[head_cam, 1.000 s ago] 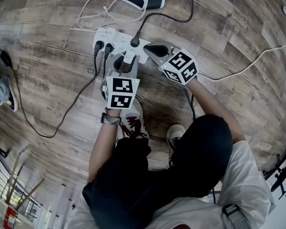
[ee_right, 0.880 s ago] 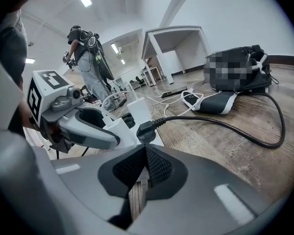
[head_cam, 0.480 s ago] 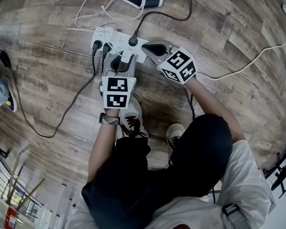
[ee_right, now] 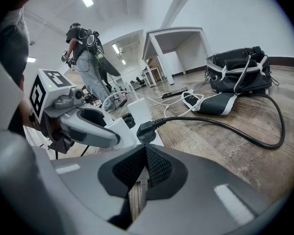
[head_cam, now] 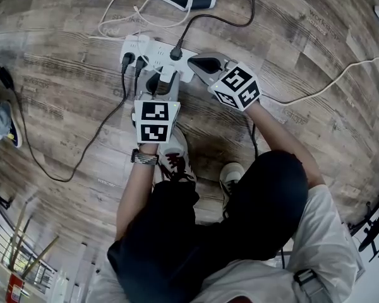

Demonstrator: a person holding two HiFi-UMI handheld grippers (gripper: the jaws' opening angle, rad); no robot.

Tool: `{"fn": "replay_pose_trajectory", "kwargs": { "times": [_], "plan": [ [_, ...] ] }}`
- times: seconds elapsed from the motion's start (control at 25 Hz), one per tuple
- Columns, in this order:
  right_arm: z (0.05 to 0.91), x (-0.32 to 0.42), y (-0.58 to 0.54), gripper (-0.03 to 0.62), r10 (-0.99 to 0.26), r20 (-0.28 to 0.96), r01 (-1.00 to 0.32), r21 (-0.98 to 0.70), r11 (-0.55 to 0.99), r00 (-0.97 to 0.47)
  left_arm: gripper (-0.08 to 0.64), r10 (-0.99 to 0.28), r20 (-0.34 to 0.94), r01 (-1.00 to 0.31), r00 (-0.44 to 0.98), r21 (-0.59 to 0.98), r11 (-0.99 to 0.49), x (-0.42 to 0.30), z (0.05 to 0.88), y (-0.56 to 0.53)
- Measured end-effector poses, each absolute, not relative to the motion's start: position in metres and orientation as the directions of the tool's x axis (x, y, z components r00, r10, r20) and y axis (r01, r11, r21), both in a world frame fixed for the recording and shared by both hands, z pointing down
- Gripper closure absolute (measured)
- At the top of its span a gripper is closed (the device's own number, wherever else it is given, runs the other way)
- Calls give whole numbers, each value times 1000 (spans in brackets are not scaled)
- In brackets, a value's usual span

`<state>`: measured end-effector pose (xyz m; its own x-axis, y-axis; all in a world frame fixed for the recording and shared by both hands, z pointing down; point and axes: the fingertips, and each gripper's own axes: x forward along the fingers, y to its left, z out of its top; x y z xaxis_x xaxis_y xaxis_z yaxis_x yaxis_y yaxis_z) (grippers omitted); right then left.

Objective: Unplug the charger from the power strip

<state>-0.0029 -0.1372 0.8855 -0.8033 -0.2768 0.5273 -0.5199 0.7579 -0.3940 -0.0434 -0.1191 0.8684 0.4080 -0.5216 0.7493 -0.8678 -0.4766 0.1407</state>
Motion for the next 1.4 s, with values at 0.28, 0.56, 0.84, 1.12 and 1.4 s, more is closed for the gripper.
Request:
{"fn": "replay_pose_trajectory", "kwargs": {
  "times": [0.28,0.56,0.84,1.12,1.4],
  "plan": [
    [886,-3,-137,591,-278,525,-519,-394,758,-804,419,-515,741,-871,430,189,-454,-44,869,-119],
    [886,-3,-138,591,-278,521,-518,-398,758,-807,419,-520,744,-872,418,168,-461,-45,869,-119],
    [885,-2,-137,591,-279,519,-517,-395,760,-808,419,-541,711,-876,449,230,-424,-47,853,-120],
    [886,-2,-138,591,-280,518,-519,-402,754,-808,417,-508,546,-719,666,651,-244,-40,852,-124],
    [885,-2,-138,591,-280,517,-518,-400,756,-809,417,-506,508,-654,696,740,-156,-45,865,-127]
  ]
}}
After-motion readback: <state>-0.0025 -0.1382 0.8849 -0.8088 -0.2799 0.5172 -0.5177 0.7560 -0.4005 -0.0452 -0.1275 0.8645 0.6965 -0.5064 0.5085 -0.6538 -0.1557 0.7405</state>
